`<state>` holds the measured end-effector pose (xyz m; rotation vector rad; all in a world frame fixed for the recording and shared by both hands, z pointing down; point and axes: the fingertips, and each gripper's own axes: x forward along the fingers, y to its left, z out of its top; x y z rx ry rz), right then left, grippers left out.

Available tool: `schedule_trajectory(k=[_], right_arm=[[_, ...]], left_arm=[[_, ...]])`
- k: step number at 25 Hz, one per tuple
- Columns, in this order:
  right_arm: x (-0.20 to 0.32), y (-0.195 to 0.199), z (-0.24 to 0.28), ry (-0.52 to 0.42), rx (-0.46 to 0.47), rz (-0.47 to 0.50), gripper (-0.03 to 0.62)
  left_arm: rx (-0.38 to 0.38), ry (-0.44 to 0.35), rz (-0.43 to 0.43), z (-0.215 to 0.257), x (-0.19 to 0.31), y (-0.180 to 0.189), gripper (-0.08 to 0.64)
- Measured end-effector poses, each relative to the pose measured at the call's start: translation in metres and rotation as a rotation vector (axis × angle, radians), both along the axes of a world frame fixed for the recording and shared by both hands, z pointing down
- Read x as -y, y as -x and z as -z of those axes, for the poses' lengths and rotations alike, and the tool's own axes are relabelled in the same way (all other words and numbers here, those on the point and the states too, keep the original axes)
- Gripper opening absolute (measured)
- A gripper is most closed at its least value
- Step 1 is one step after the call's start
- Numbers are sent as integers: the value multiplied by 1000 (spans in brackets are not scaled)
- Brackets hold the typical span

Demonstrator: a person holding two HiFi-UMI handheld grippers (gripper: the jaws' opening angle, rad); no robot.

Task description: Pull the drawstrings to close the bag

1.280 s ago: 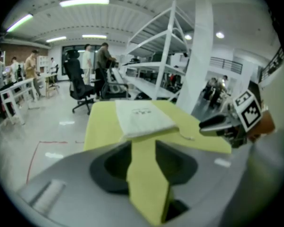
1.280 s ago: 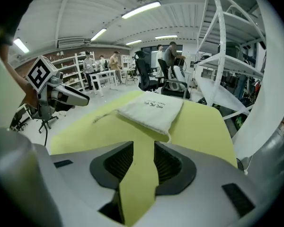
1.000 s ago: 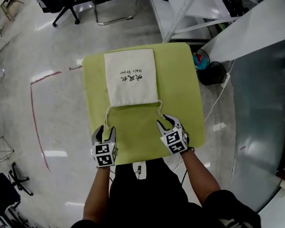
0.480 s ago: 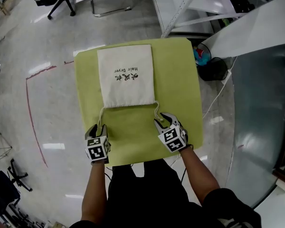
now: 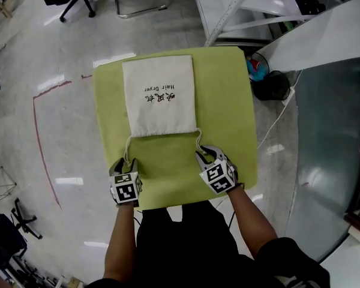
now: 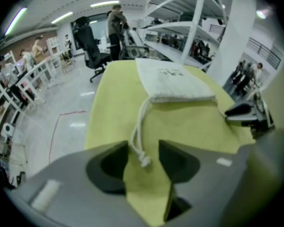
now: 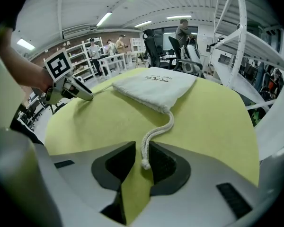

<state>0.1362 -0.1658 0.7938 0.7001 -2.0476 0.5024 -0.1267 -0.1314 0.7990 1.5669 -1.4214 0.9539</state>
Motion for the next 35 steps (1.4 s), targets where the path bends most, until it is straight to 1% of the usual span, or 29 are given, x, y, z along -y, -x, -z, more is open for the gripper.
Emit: schedule_trajectory(k=[3,7,9,12,14,17,19,21,24,26,28,31,35], right_arm=[[1,0,1,5,14,-13,74],[-3,1,2,5,-33,6,31],[-3,3,1,13,-60,8,20],[-2,3,2,36,-72,-13,17],[-3,0,2,38,-79,-22,17],[-6,-9,2,28,-94,-44,15],[-6,-16,4,14,-110,-60,15],[-4,-23,7,-5,-130,-76,15],[-1,-35,10,-55,-188,-100,15],[3,-43,12,-105,-238,-121,15],[9,-53,16,-150,-274,-164,15],[17,-67,25,-179,-283,-244,15],[26,-78,35,-205,-305,-269,15]], left_arm=[[17,0,1,1,-1,1,206],[27,23,-17,2,-1,-3,193],[30,41,-12,2,0,-5,161],[33,50,-8,2,1,-10,106],[49,52,-18,1,0,-13,37],[74,54,-41,1,-2,-12,34],[109,54,-71,4,-3,-8,29],[164,49,-117,7,-4,0,28],[238,33,-170,10,-8,13,26],[258,20,-157,14,-9,24,26],[262,6,-120,19,-8,34,26],[285,-23,-96,26,-2,45,26],[339,-59,-94,39,6,62,26]])
